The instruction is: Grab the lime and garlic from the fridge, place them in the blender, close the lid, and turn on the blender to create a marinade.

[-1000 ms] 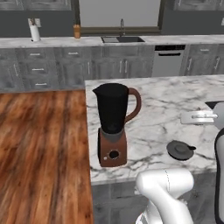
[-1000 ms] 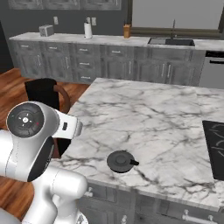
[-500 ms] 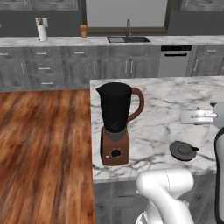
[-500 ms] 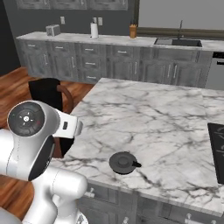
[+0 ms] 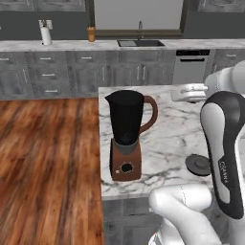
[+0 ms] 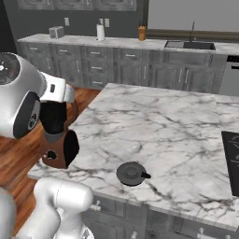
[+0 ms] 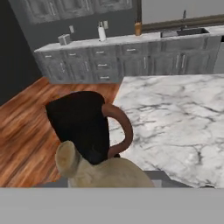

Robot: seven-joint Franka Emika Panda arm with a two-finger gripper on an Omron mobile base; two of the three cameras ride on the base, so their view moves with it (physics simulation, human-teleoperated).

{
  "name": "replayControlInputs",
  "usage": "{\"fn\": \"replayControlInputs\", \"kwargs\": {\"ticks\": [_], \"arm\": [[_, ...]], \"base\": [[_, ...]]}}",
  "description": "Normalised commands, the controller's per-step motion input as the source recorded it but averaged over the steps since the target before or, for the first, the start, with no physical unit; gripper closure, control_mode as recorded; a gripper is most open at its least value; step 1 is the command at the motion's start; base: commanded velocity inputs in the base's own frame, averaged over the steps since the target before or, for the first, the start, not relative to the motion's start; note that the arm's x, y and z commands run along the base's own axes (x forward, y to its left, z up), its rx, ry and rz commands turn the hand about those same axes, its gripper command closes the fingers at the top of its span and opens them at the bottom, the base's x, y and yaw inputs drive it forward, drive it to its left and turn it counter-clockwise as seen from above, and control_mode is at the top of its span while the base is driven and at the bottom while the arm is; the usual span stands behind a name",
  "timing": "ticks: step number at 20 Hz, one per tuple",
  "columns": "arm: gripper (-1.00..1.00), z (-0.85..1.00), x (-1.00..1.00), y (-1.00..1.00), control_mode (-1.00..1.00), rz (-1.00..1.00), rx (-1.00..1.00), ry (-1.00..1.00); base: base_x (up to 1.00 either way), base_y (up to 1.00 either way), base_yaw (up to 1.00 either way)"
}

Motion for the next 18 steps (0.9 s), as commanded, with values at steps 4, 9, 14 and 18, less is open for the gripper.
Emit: {"fn": "replayControlInputs", "kwargs": {"ticks": [4, 9, 14, 18], "arm": [[1.00, 0.00, 0.72, 0.92, -1.00, 0.00, -0.08, 0.14], [1.00, -0.19, 0.78, 0.48, -1.00, 0.00, -0.03, 0.20], [1.00, -0.39, 1.00, 0.30, -1.00, 0.00, -0.01, 0.29], [1.00, -0.58, 0.89, 0.36, -1.00, 0.00, -0.05, 0.28]], "base": [[0.00, 0.00, 0.00], [0.00, 0.00, 0.00], [0.00, 0.00, 0.00], [0.00, 0.00, 0.00]]}}
